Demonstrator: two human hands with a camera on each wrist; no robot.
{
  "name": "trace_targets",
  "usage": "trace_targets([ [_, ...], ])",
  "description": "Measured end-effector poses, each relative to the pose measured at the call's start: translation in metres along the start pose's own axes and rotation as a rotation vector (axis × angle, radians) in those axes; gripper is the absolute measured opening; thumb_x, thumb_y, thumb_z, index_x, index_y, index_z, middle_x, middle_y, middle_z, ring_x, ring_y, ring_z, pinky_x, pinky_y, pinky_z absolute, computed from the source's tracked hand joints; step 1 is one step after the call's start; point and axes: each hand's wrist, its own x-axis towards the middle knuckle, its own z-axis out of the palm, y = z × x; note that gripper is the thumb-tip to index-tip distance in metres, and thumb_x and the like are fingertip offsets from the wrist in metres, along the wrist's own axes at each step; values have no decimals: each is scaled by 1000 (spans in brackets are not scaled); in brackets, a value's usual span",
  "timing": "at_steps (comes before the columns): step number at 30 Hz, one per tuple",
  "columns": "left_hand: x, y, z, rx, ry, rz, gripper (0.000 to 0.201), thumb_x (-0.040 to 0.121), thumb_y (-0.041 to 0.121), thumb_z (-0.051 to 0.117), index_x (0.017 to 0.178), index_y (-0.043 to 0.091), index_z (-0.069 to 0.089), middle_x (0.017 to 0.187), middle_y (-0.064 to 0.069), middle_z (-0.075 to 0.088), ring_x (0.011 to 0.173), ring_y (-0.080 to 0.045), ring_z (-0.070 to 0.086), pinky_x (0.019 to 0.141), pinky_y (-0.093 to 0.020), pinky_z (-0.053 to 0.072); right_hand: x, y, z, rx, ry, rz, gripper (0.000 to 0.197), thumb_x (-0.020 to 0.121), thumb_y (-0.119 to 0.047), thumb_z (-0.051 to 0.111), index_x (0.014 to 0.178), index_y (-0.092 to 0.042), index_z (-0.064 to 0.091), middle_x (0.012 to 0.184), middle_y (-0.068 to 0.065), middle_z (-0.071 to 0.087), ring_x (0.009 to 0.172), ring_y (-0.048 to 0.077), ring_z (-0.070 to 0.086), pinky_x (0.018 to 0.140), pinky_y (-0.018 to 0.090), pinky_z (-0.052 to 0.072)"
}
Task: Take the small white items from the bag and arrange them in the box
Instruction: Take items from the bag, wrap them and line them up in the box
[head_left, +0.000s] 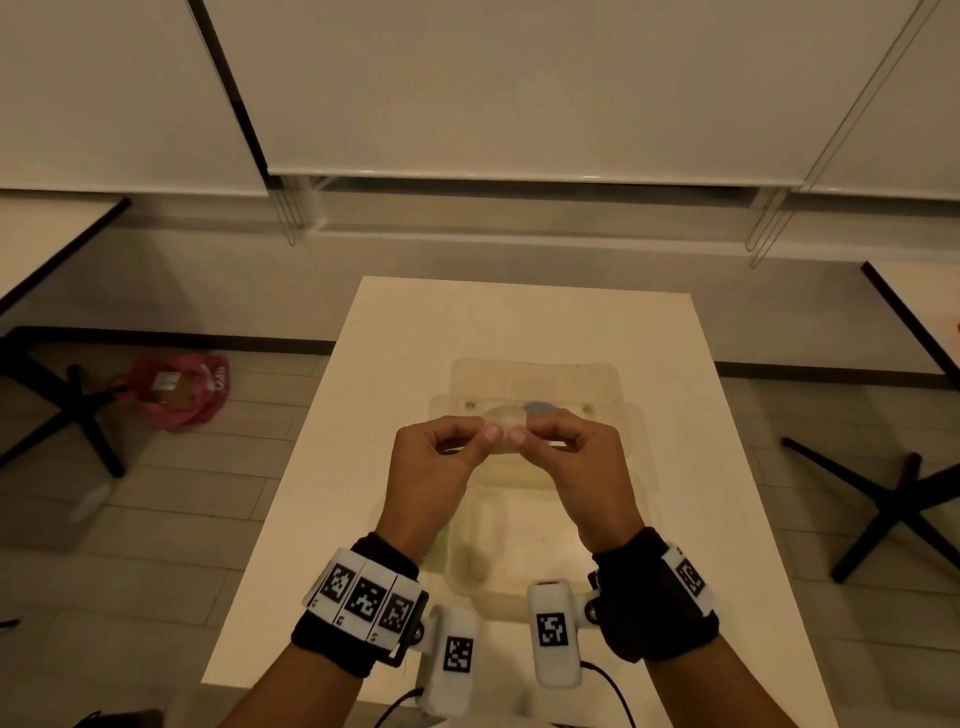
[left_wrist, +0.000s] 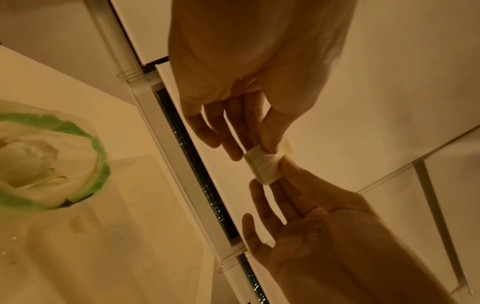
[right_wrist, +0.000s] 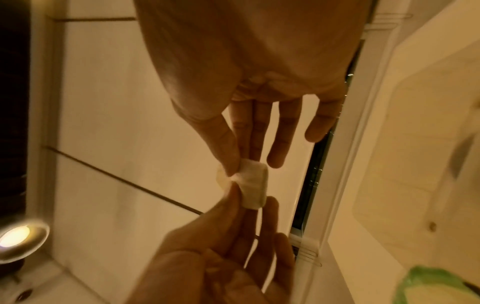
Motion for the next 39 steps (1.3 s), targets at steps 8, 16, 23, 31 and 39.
trace_targets([
  [8, -6, 5, 0, -8, -33, -62, 14, 85, 14, 77, 97, 6, 78, 96, -7, 78, 96, -29, 73, 92, -49, 55, -1, -4, -7, 56, -38, 15, 6, 84, -11, 76, 88, -10, 79, 91, 2, 77, 95, 20, 71, 91, 43, 54],
  [16, -4, 7, -3, -118, -15, -127, 14, 96, 0, 58, 102, 5, 70, 104, -11, 75, 90, -21, 72, 79, -31, 52, -2, 0, -11, 168, 15, 76, 4, 82, -9, 77, 81, -6, 76, 81, 7, 72, 79, 12, 62, 75, 22, 48],
  [23, -6, 17, -4, 130, -195, -28, 12, 93, 8, 67, 103, 11, 73, 96, -3, 77, 83, -25, 75, 68, -32, 46, -3, -3, -15, 158, -44, 75, 8, 86, -12, 74, 85, -5, 77, 93, 20, 73, 88, 22, 64, 85, 32, 50],
  [31, -8, 22, 0, 149, -136, 54, 5, 87, 9, 75, 90, 5, 77, 76, -9, 74, 49, 1, 57, 52, -9, 40, -7, -9, -13, 105, -51, 25, 6, 85, -10, 75, 84, -4, 77, 87, 16, 74, 81, 16, 65, 79, 30, 51],
  [39, -6, 21, 1, 195, -141, 81, 6, 88, 11, 74, 92, 15, 77, 80, 3, 75, 66, -5, 64, 62, -18, 50, -5, -8, -15, 21, -70, -29, 7, 84, -13, 77, 89, -8, 78, 88, 9, 76, 89, 30, 69, 87, 49, 55],
])
